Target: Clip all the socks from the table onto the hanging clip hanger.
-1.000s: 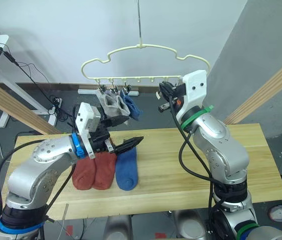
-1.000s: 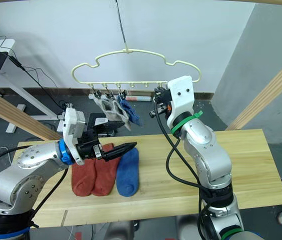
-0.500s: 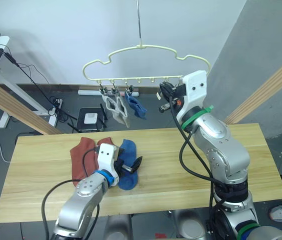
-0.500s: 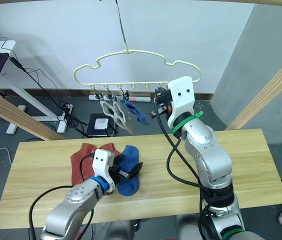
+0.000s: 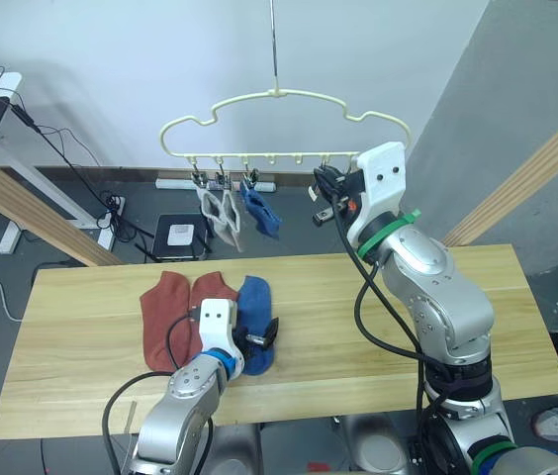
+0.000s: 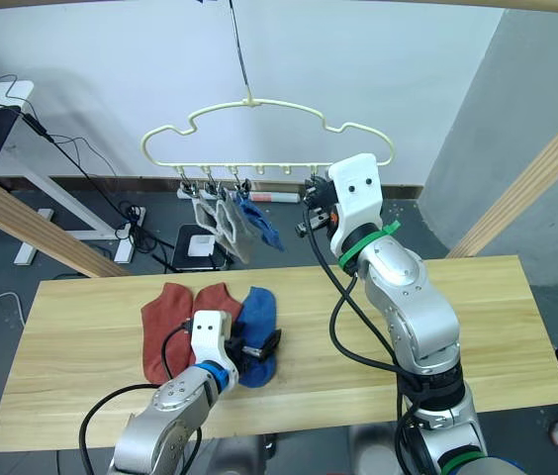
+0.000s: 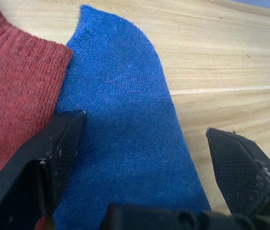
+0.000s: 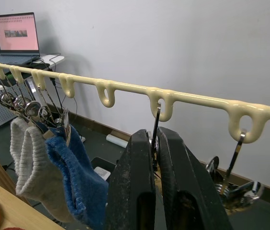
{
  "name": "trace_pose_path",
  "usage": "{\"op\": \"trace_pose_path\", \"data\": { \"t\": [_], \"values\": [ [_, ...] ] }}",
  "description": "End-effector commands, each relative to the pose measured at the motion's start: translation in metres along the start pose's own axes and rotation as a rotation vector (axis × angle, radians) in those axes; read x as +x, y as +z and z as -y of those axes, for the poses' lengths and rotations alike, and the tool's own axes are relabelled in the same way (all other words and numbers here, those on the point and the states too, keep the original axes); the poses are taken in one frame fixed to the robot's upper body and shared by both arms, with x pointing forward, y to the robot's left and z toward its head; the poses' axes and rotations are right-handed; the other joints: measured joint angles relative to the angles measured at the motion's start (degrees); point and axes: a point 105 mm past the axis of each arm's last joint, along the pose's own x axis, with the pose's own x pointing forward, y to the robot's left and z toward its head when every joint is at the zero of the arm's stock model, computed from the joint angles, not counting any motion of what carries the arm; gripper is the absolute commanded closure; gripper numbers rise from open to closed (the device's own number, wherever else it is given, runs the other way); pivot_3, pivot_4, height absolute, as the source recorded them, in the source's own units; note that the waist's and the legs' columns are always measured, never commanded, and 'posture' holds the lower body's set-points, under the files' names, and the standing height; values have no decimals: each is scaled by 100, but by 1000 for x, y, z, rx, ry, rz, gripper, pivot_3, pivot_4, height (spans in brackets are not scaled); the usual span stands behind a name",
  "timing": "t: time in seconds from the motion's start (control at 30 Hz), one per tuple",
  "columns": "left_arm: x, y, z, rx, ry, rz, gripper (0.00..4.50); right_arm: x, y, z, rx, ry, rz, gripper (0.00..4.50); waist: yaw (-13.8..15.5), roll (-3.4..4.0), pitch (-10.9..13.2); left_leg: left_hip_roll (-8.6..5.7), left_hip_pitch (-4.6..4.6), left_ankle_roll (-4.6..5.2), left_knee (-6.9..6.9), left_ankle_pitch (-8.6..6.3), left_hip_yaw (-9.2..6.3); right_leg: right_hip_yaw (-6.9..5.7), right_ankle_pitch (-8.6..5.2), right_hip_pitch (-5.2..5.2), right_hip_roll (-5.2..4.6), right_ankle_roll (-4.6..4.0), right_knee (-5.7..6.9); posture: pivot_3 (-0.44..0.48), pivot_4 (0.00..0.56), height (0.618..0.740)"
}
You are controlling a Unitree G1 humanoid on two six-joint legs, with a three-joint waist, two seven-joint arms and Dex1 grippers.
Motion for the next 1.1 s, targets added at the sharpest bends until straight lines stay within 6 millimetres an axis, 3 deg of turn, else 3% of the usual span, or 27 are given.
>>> {"op": "trace_pose_path", "data": {
  "t": [0.03,0.1,0.6,0.87,1.1],
  "values": [
    [-1,-15,-6,1,31,-60,546,-4,13,-3,-6,12,52,4500,-9,2,-7,0,5,0,0,0,1,0,0,4,0,0,0,-221,306,740],
    [-1,-16,-6,4,28,-64,1061,-4,12,-3,-1,11,50,4500,-25,4,-13,-1,15,0,-1,0,2,1,0,13,1,0,0,-221,306,740],
    [-10,-20,-10,130,-22,-87,3099,-2,8,-2,46,3,34,4500,-119,8,-42,1,19,1,-6,0,2,3,0,15,1,0,-2,-214,302,740],
    [-18,-8,-13,270,-89,-2,4470,-2,8,-3,47,8,34,4500,-120,8,-42,5,20,1,-13,0,3,4,0,13,0,0,-5,-205,297,740],
    [-37,9,0,447,-219,176,4470,-2,9,-5,34,15,38,4500,-119,9,-42,23,19,0,-18,0,6,6,0,12,-5,0,-15,-203,294,740]
  ]
}}
